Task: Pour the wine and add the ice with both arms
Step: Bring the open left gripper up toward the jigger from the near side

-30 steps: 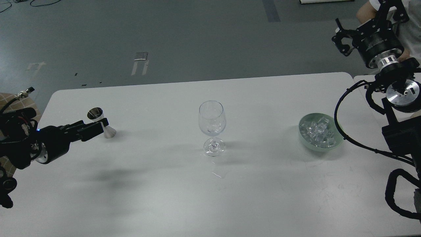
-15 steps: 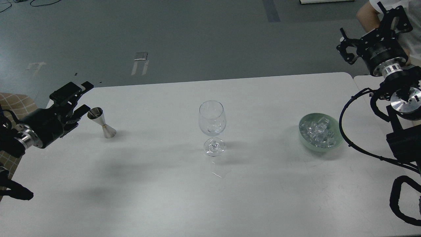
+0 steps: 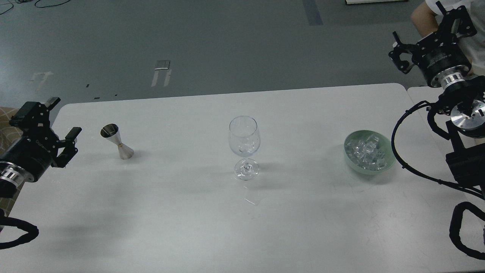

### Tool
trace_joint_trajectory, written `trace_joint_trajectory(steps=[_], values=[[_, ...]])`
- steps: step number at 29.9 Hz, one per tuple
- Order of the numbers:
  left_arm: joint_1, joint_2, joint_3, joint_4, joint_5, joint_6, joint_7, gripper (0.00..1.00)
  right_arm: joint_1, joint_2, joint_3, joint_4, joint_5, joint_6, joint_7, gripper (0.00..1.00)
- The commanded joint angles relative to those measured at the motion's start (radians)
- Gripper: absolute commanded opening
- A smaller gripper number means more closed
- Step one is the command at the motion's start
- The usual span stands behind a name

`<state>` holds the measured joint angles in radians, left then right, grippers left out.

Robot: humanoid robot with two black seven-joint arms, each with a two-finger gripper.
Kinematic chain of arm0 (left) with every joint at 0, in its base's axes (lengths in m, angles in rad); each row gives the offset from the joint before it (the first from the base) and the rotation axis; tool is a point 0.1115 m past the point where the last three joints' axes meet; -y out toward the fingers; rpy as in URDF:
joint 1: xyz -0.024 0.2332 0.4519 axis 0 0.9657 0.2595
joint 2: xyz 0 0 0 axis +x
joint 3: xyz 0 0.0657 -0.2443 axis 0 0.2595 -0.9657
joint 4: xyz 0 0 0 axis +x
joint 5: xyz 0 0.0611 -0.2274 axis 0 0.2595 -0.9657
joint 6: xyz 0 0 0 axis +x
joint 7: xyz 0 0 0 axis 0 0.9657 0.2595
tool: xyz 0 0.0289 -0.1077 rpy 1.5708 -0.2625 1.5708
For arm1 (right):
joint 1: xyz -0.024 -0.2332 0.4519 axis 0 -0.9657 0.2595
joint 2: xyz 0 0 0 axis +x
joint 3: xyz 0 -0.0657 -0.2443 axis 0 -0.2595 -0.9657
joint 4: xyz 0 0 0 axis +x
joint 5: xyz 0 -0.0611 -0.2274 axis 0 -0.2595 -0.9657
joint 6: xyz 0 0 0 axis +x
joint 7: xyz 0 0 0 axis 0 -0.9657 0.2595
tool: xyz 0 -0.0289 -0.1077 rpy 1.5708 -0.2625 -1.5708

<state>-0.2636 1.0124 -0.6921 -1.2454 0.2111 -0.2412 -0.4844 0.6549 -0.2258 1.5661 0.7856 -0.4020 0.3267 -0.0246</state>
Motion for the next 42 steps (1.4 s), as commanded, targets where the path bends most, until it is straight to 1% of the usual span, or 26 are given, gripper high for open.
trace_joint_trajectory(steps=[1, 3, 5, 9, 14, 17, 22, 28, 32, 39, 42], values=[[0.001, 0.005, -0.018, 0.03, -0.013, -0.118, -0.004, 0.97, -0.001, -0.001, 0.0, 0.003, 0.0, 0.0, 0.002, 1.0], [0.003, -0.006, -0.029, 0.105, -0.027, -0.203, -0.004, 0.98, -0.006, -0.001, -0.004, 0.026, -0.001, 0.0, 0.002, 1.0], [0.003, -0.009, -0.029, 0.141, -0.044, -0.247, -0.004, 0.98, -0.009, -0.001, -0.004, 0.035, -0.001, -0.003, 0.002, 1.0], [0.021, -0.037, -0.029, 0.191, -0.166, -0.247, -0.004, 0.98, -0.017, -0.004, -0.004, 0.035, -0.001, -0.009, 0.0, 1.0], [0.038, -0.037, -0.026, 0.195, -0.205, -0.247, -0.004, 0.98, -0.038, -0.007, -0.004, 0.037, 0.0, -0.009, 0.0, 1.0], [0.064, -0.044, -0.027, 0.199, -0.214, -0.247, -0.004, 0.95, -0.058, -0.007, -0.004, 0.05, 0.0, -0.009, 0.0, 1.0], [0.105, -0.08, -0.027, 0.199, -0.303, -0.247, -0.004, 0.95, -0.072, -0.01, -0.003, 0.061, 0.0, -0.009, 0.0, 1.0], [0.118, -0.107, -0.026, 0.179, -0.331, -0.247, -0.004, 0.95, -0.072, -0.01, -0.001, 0.066, 0.0, -0.009, 0.0, 1.0], [0.121, -0.127, -0.027, 0.175, -0.418, -0.247, -0.004, 0.95, -0.074, -0.007, -0.004, 0.066, 0.0, -0.011, 0.0, 1.0], [0.153, -0.147, -0.029, 0.169, -0.438, -0.247, -0.004, 0.95, -0.08, -0.009, -0.004, 0.066, 0.0, -0.014, 0.0, 1.0], [0.171, -0.17, -0.029, 0.146, -0.485, -0.247, -0.004, 0.97, -0.083, -0.012, -0.004, 0.066, 0.0, -0.014, 0.0, 1.0]])
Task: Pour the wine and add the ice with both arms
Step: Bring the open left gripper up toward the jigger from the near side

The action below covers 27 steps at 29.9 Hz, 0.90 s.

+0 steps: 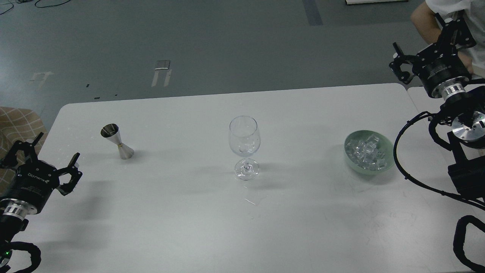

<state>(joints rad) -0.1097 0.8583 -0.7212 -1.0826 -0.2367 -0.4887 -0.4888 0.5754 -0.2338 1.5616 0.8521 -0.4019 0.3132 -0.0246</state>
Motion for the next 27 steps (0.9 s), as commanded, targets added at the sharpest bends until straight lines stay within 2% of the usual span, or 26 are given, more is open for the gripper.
trace_joint_trajectory(steps=[1, 13, 21, 27], values=[[0.027, -0.022, 0.002, -0.022, -0.052, 0.0, 0.0, 0.97, -0.006, -0.004, 0.002, 0.001, 0.0, 0.0, 0.0, 1.0], [0.028, -0.073, 0.006, -0.125, -0.145, 0.0, 0.0, 0.95, -0.026, -0.002, 0.002, 0.012, 0.0, -0.002, 0.0, 1.0], [0.019, -0.128, 0.003, -0.132, -0.21, 0.0, 0.0, 0.85, -0.028, -0.001, -0.002, 0.001, 0.0, -0.002, 0.0, 1.0], [0.005, -0.185, -0.001, -0.12, -0.224, 0.036, 0.0, 0.85, -0.026, -0.005, -0.002, 0.001, 0.0, -0.002, -0.001, 1.0]])
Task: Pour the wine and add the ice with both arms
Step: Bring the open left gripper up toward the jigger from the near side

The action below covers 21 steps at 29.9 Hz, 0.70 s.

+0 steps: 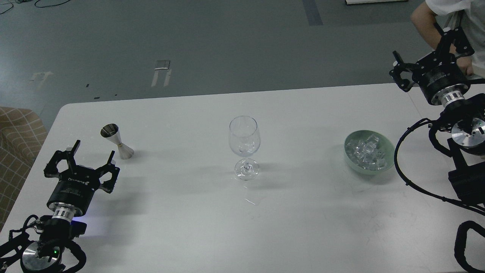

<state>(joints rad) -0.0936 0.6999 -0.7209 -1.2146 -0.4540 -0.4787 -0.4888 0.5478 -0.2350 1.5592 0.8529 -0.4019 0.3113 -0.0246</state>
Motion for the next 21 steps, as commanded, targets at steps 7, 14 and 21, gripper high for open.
trace_joint_trajectory(steps=[7, 14, 21], values=[[-0.037, -0.079, -0.02, 0.033, -0.009, 0.074, 0.0, 0.85, 0.001, -0.009, 0.001, -0.003, -0.002, 0.0, -0.001, 1.0], [-0.038, -0.135, -0.095, 0.066, -0.023, 0.132, 0.045, 0.85, 0.0, -0.009, -0.001, -0.008, -0.002, 0.0, -0.003, 1.0], [-0.034, -0.148, -0.158, 0.105, -0.028, 0.15, 0.088, 0.85, 0.001, -0.006, -0.002, -0.008, -0.003, 0.0, -0.003, 1.0]])
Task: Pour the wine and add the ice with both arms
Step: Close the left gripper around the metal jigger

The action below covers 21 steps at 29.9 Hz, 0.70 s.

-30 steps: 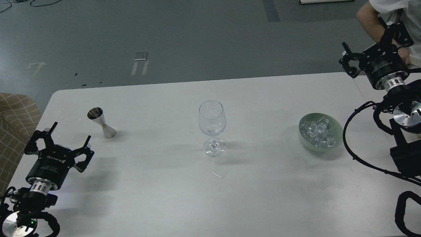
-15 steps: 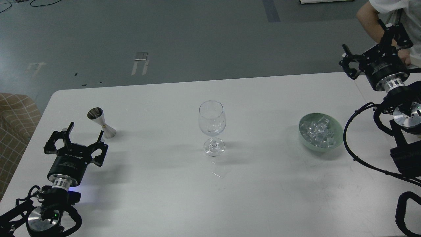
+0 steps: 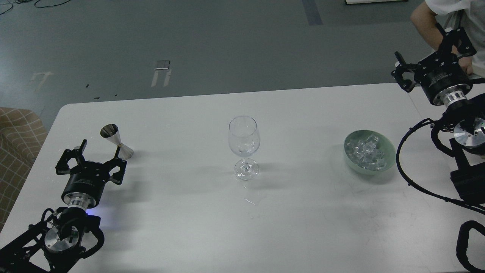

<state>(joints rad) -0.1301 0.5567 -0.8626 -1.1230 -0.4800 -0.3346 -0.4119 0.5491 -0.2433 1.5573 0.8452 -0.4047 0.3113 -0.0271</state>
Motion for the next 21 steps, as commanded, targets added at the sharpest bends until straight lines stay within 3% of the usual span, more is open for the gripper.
trace_joint_trajectory(steps=[1, 10, 21], values=[[0.003, -0.009, -0.016, 0.014, -0.002, 0.006, 0.012, 0.85, 0.0, 0.001, 0.0, 0.0, 0.0, 0.0, 0.001, 1.0], [-0.005, -0.046, -0.033, 0.005, -0.012, 0.118, 0.054, 0.85, -0.001, 0.004, 0.0, 0.009, 0.001, -0.021, 0.0, 1.0], [-0.06, -0.034, -0.058, 0.009, -0.025, 0.184, 0.128, 0.87, -0.014, 0.002, 0.0, 0.0, 0.0, -0.023, 0.0, 1.0]])
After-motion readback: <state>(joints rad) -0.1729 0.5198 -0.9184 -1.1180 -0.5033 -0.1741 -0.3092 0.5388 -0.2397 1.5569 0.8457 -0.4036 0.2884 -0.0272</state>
